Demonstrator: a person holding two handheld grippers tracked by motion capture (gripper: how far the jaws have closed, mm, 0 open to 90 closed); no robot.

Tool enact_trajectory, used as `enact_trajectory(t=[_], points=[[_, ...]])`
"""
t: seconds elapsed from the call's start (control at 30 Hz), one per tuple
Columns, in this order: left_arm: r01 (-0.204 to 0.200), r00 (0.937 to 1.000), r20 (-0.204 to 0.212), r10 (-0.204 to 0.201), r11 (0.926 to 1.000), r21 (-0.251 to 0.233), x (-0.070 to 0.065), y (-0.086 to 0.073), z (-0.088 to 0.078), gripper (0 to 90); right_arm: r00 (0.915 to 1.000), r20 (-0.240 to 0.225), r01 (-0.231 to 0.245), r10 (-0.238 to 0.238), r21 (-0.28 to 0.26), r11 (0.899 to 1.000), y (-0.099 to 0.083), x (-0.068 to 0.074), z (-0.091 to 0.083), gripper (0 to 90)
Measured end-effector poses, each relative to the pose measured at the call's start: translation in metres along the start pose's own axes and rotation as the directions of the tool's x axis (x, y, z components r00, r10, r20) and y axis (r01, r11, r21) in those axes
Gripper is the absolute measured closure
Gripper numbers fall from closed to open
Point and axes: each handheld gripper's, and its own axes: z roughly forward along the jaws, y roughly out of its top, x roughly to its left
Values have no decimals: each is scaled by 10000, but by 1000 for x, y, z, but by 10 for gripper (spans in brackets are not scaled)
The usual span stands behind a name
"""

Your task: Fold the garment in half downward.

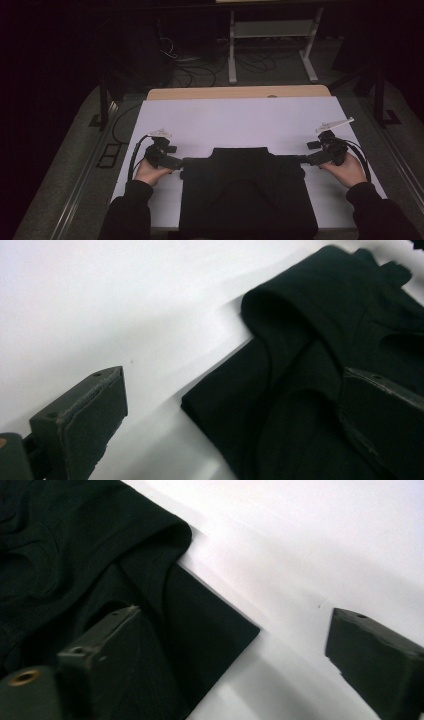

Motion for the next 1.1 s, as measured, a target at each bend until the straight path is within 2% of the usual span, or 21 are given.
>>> enact_trajectory(t=[0.13,0.23,0.47,0.57,0.73,0.9,1.1], points=[[-112,9999,51,112,9999,-18,-1,1,2,1,9999,98,123,-123,-43,9999,1,1,4,146],[-169,9998,104,171,9997,-172,-1,1,3,51,9999,64,123,-124,79,9999,0,0,6,163],[-142,9999,21,143,9998,-109,2,-1,6,154,9999,69,114,-116,316,9994,-2,-1,14,237],[-88,9999,-121,86,9998,-174,2,-1,6,252,9997,218,46,-53,314,9995,-2,-2,16,288],[-170,9995,-282,163,9996,-219,2,-3,7,346,9995,293,92,-103,358,9993,-3,-3,20,381],[-195,9994,-292,188,9995,-241,5,-5,7,482,9995,309,98,-113,468,9989,-3,-3,24,441],[-335,9986,-422,332,9994,-63,5,-6,12,516,9997,138,208,-217,607,9979,-2,-2,27,506]])
